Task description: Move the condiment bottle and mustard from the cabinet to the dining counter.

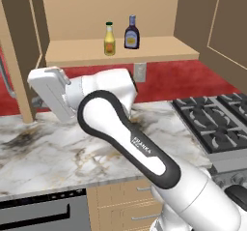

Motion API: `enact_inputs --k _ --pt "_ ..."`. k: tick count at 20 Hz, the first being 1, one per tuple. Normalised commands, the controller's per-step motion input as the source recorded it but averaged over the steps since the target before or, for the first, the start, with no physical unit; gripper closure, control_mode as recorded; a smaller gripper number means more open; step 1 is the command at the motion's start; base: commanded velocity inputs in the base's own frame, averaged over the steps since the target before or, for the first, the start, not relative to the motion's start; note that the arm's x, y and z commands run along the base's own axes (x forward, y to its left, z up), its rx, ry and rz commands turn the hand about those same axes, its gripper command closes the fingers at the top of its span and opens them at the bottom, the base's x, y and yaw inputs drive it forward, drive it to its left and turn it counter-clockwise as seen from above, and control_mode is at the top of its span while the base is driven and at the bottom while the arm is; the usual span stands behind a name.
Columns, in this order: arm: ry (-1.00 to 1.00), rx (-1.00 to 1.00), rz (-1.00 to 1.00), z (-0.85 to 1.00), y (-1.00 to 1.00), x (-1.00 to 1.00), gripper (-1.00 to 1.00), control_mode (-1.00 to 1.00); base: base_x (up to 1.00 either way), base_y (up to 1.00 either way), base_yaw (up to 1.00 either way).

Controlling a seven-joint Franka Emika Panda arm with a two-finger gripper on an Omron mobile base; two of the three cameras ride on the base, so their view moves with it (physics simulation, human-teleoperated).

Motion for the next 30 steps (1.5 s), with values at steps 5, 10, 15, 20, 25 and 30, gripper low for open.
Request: enact_inputs --k 5,10,15,20,25,30 --pt "0.02 -0.18 -0.15 -0.13 -0.59 0.0 1.0 -1.0 0.0 0.0 0.0" --pt "0.02 -0.36 -0.35 -0.09 -0.88 0.11 1.0 -1.0 0.0 0.0 0.0" --pt "0.0 -0.3 -0.36 -0.01 -0.99 0.19 1.0 -1.0 0.0 0.0 0.0" --pt "0.01 -0.26 -0.32 0.0 -0.95 0.43 1.0 -1.0 0.0 0.0 0.0" --pt "0.02 -0.29 -0.14 -0.06 -0.5 0.4 1.0 -1.0 0.0 0.0 0.0" --pt "0.0 -0.26 0.0 0.0 -0.2 0.07 1.0 -1.0 0.0 0.0 0.0"
